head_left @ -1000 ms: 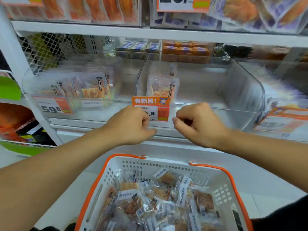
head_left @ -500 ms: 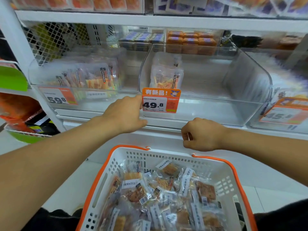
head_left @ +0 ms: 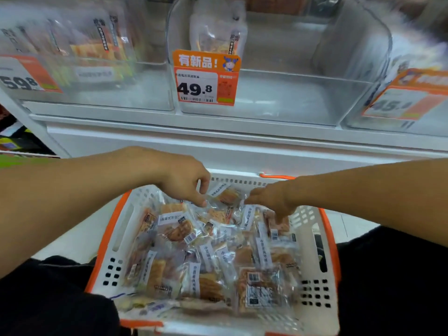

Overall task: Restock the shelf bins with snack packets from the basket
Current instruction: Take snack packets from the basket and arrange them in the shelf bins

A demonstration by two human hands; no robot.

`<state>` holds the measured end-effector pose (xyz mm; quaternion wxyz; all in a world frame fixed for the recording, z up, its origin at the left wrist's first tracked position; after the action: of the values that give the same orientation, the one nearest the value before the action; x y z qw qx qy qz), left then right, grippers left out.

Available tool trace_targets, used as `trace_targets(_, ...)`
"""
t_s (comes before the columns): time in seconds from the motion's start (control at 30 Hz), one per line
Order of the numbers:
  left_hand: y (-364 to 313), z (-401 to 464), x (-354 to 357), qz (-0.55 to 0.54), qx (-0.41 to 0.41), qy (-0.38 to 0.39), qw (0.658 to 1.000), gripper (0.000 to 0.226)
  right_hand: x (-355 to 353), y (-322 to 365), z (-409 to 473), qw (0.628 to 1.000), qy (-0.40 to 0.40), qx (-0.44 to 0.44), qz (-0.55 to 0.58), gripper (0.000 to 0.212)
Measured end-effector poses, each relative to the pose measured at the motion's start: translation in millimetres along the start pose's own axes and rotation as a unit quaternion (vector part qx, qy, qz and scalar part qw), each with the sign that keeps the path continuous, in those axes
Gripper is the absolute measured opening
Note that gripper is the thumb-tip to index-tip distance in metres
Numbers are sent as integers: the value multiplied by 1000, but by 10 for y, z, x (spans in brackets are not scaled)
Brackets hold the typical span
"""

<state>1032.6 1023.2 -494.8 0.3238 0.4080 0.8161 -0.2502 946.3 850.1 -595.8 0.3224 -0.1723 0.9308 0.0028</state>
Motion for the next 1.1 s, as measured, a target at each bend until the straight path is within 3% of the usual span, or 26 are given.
trace_targets(0.2, -261, 101, 141, 39, 38, 47, 997, 43, 480, -68, 241, 988, 18, 31, 152, 102)
trace_targets(0.37, -155, 70, 48, 7, 34, 26, 999, 40, 561, -104, 360, 971, 14, 62, 229, 77)
trace_targets(0.53, -72, 60, 58, 20, 23, 26, 999, 39, 350, -112, 307, 996, 20, 67, 64, 27)
trace_targets(0.6, -76, 46, 41, 23, 24, 24, 999, 38, 357, -173, 333, 994, 26, 87, 63, 34)
trace_targets(0.7, -96, 40, 21, 19, 29, 22, 999, 38, 491, -262, 343, 980, 63, 115, 152, 74)
trace_targets(0.77, -112, 38, 23, 18, 30, 24, 999, 39, 565, -217, 302, 978, 68, 100, 172, 85)
trace_targets(0.93, -148, 49, 71, 19, 28, 37, 999, 40, 802, -8, 172, 977, 19, 87, 194, 121)
trace_targets(1.0, -155, 51, 76, 19, 26, 42, 999, 40, 876, 24, 144, 974, 4, 96, 206, 123)
trace_targets(1.1, -149, 45, 51, 16, 26, 41, 999, 41, 832, 44, 126, 974, 5, 94, 207, 107)
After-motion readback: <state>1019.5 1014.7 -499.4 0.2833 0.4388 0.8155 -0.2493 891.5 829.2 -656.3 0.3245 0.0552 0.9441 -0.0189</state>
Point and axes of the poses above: each hand's wrist, its own z-axis towards the middle knuckle, its own x-axis out of the palm, y = z × x, the point moved 5 cm from there along z, towards the middle knuckle
